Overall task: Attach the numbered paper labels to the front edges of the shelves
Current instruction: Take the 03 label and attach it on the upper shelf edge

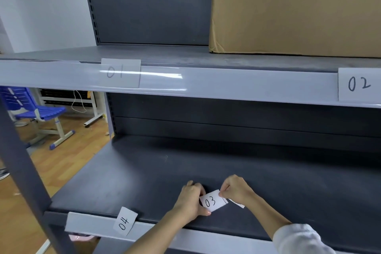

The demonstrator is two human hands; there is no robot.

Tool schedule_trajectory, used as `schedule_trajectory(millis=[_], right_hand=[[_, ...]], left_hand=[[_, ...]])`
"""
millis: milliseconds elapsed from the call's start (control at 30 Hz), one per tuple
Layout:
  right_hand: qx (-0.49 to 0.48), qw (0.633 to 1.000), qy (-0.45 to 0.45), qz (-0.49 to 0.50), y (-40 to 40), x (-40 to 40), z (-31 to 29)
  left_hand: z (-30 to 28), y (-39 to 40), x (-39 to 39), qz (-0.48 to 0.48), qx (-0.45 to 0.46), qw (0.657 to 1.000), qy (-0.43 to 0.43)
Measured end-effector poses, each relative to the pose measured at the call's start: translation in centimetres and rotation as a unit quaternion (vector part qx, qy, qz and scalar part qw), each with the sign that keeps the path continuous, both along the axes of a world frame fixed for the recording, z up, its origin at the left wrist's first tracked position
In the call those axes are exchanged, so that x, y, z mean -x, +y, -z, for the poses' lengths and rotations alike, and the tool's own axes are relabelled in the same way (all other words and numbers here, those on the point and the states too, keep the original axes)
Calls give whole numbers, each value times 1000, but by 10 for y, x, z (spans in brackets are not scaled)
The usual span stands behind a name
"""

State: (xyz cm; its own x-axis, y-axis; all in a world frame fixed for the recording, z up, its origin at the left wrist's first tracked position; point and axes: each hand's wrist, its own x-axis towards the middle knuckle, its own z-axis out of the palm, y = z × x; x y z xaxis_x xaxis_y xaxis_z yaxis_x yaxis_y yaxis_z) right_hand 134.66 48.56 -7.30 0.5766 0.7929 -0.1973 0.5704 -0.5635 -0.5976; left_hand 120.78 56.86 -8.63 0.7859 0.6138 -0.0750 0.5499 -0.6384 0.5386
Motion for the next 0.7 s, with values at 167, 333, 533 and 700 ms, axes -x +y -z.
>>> schedule_trajectory(millis=[167,333,533,700], right_hand=[[-8,1000,29,-6,-2,-4,-3],[4,998,56,-5,-7,-4,-8],[-13,998,63,2,-19,-11,-7],[-55,995,80,19,-24,-10,-7]], left_hand=[[-2,6,5,16,43,995,-92],[2,11,5,-46,176,963,-200],[-2,15,10,-79,286,939,-175],[-7,5,10,-66,311,931,-177]])
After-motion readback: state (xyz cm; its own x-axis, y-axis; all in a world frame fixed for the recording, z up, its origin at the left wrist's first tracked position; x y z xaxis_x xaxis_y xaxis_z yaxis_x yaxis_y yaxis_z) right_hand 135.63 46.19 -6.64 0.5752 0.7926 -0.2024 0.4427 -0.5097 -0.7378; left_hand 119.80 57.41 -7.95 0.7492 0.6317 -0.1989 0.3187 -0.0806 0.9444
